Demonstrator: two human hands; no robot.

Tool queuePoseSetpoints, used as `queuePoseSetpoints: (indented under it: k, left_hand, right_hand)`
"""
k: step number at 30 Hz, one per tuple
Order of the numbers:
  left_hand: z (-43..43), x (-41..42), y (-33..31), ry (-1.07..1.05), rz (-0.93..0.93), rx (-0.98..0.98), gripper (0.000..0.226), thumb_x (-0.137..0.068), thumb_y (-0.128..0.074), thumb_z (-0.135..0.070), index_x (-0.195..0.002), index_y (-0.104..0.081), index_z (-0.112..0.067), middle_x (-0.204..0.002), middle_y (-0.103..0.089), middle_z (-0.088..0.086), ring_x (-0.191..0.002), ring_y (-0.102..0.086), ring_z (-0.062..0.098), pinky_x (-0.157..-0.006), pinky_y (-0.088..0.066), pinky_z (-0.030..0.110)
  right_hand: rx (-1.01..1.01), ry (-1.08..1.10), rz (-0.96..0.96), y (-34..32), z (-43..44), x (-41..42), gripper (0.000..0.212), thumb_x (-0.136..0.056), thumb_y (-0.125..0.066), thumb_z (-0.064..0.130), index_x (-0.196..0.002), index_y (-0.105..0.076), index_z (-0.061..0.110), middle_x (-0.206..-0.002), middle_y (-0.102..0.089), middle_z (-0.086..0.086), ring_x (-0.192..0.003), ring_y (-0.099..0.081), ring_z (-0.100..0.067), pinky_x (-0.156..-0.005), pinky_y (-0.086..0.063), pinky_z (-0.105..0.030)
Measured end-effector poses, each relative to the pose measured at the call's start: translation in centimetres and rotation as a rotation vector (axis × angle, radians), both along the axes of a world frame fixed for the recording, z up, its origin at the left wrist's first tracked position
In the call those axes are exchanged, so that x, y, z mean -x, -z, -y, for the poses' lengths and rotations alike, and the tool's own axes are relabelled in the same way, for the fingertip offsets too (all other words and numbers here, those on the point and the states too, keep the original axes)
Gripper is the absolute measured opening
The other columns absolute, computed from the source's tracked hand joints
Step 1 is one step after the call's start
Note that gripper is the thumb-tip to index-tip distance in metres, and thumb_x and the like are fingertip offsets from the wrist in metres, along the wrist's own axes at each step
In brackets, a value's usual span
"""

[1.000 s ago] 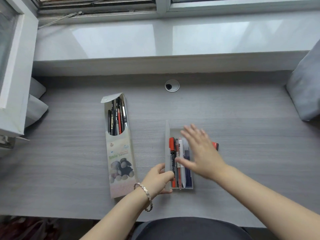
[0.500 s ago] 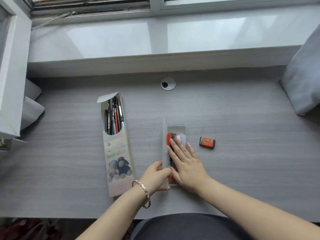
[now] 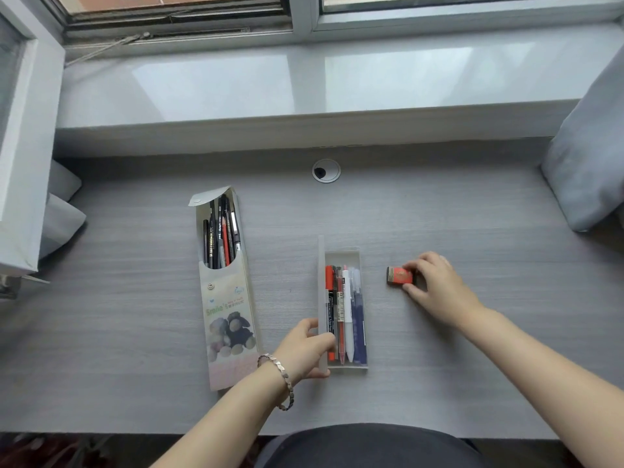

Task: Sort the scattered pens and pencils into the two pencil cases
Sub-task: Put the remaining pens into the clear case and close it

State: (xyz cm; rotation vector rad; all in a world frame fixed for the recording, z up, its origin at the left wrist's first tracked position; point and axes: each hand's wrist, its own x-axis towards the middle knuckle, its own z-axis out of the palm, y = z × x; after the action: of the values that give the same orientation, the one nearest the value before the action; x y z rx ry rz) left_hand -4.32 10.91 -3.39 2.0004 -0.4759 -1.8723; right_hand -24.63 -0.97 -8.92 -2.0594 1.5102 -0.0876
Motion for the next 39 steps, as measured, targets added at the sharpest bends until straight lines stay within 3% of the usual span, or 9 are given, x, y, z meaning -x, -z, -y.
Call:
queuePoseSetpoints:
  k: [5,13,16,22,27,30,33,36,39]
  left_hand:
    - [0.1,-0.3,0.0,0.019,-0.003,0.010,0.060,-0.085,-0.050,-0.002,-0.140,-0.027,-0.009,-0.094,-0.045,-0.007,-0.084,-0.051,0.006,-0.090,-0.053,0.039]
    - [0.1,-0.6,-0.7,0.049,0.007,0.032,0.074,-0.083,-0.051,-0.003,-0.143,-0.021,-0.034,-0.071,-0.049,-0.002,-0.062,-0.047,0.007,-0.091,-0.052,0.045]
    - [0.1,-0.5,-0.9,0.045,0.008,0.034,0.075,-0.082,-0.051,-0.004,-0.143,-0.020,-0.036,-0.065,-0.048,-0.002,-0.059,-0.046,0.007,-0.091,-0.052,0.047]
    - [0.3,-0.7,-0.6,0.050,0.000,0.049,0.075,-0.083,-0.051,-0.002,-0.143,-0.020,-0.035,-0.064,-0.050,-0.002,-0.059,-0.047,0.007,-0.091,-0.052,0.048]
    - [0.0,-0.6,0.0,0.139,0.053,0.087,0.079,-0.081,-0.057,-0.009,-0.144,-0.017,-0.036,-0.066,-0.051,-0.002,-0.064,-0.050,0.009,-0.088,-0.055,0.043]
    - [-0.1,-0.2,0.5,0.404,0.288,0.178,0.093,-0.075,-0.066,-0.042,-0.143,-0.003,-0.043,-0.105,-0.062,0.014,-0.096,-0.061,0.026,-0.093,-0.051,0.039]
    - [0.5,1.1,1.1,0.663,0.559,0.202,0.100,-0.072,-0.058,-0.064,-0.143,0.011,-0.043,-0.129,-0.049,0.016,-0.114,-0.053,0.031,-0.093,-0.044,0.035]
    - [1.5,3.1,1.7,0.905,0.781,0.151,0.105,-0.074,-0.047,-0.070,-0.142,0.024,-0.032,-0.124,-0.047,0.017,-0.101,-0.058,0.030,-0.079,-0.048,0.037]
    - [2.0,4.0,2.5,0.975,0.882,0.123,0.108,-0.075,-0.047,-0.069,-0.142,0.025,-0.025,-0.117,-0.049,0.018,-0.060,-0.046,0.016,-0.049,-0.034,0.027]
  right_hand:
    - [0.084,0.058,0.147,-2.5,2.8,-3.8,0.031,-0.079,-0.068,0.012,-0.108,-0.061,0.005,-0.100,-0.056,-0.009,-0.093,-0.053,-0.022,-0.077,-0.033,-0.020]
    - [-0.069,-0.213,0.074,-2.8,3.4,-9.4,0.016,-0.082,-0.063,0.012,-0.097,-0.068,0.008,-0.092,-0.046,-0.005,-0.084,-0.045,-0.016,-0.065,-0.027,-0.015]
    - [-0.068,-0.196,0.091,-2.2,3.0,-9.4,0.017,-0.083,-0.063,0.010,-0.098,-0.070,0.008,-0.102,-0.053,-0.012,-0.087,-0.051,-0.021,-0.076,-0.033,-0.017]
    - [-0.009,-0.255,0.069,-1.8,1.9,-8.7,0.021,-0.089,-0.056,0.012,-0.105,-0.069,0.008,-0.107,-0.052,-0.016,-0.090,-0.053,-0.026,-0.079,-0.040,-0.028]
    - [-0.013,-0.313,-0.013,-2.0,1.8,-8.5,0.038,-0.088,-0.042,0.002,-0.120,-0.059,0.014,-0.121,-0.057,-0.007,-0.118,-0.042,-0.028,-0.099,-0.033,-0.036]
    - [0.007,0.064,0.225,-2.5,1.4,-7.9,0.029,-0.091,-0.044,0.007,-0.114,-0.061,0.007,-0.116,-0.063,-0.010,-0.113,-0.050,-0.025,-0.094,-0.034,-0.027]
    - [-0.271,0.431,0.395,-2.3,0.2,-7.0,0.036,-0.089,-0.053,0.032,-0.112,-0.060,0.005,-0.106,-0.065,-0.013,-0.098,-0.060,-0.024,-0.088,-0.045,-0.030]
    - [-0.480,0.494,0.362,-1.5,-1.4,-6.3,0.051,-0.077,-0.067,0.037,-0.113,-0.059,0.001,-0.098,-0.068,-0.015,-0.089,-0.067,-0.030,-0.088,-0.052,-0.048]
    - [-0.476,0.469,0.295,-0.9,-2.4,-6.0,0.020,-0.076,-0.070,0.024,-0.084,-0.069,0.006,-0.085,-0.073,-0.020,-0.081,-0.070,-0.030,-0.083,-0.055,-0.048]
